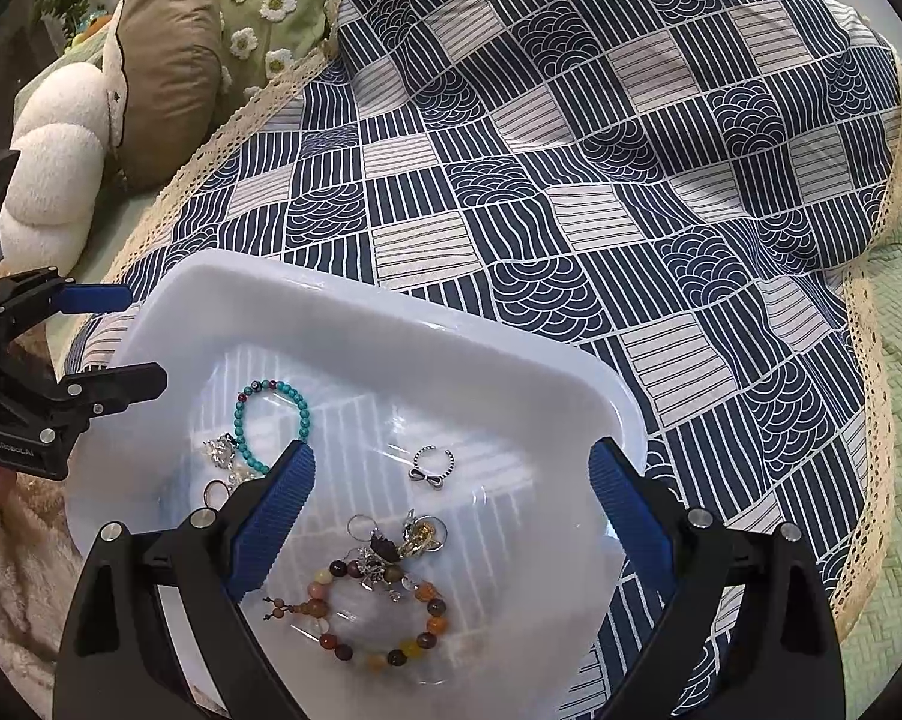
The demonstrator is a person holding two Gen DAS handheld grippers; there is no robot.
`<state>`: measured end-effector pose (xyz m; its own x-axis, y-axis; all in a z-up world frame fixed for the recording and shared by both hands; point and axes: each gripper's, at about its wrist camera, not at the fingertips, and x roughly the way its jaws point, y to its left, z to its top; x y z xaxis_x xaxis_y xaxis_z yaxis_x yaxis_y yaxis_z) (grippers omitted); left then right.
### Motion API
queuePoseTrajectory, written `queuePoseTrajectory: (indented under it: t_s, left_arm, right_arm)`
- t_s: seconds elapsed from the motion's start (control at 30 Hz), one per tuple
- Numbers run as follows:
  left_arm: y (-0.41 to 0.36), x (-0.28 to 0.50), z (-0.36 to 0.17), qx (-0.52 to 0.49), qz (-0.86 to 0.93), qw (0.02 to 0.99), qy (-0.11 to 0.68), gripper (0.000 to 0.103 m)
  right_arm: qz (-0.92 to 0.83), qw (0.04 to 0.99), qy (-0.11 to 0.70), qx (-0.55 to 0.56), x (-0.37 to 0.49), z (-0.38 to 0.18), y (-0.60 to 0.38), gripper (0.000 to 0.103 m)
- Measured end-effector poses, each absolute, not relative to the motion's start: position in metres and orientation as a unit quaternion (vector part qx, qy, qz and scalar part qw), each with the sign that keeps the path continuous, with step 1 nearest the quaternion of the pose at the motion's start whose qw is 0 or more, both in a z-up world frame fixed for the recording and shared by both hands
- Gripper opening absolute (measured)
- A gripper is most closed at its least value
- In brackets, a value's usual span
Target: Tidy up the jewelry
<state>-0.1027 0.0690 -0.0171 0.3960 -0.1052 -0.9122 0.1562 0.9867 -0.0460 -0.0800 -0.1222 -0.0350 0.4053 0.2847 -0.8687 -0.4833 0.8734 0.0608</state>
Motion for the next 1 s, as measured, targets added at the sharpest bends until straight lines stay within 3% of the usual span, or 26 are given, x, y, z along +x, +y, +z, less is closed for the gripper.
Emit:
queuePoseTrajectory:
  t_s: [1.0]
  left_arm:
    - [0.055, -0.105, -0.028, 0.076, -0.076, 0.823, 0.557, 0.088]
  right_arm:
    - [0.224, 0.83, 0.497, -0.119, -0.083, -0.04, -0.119, 0.091]
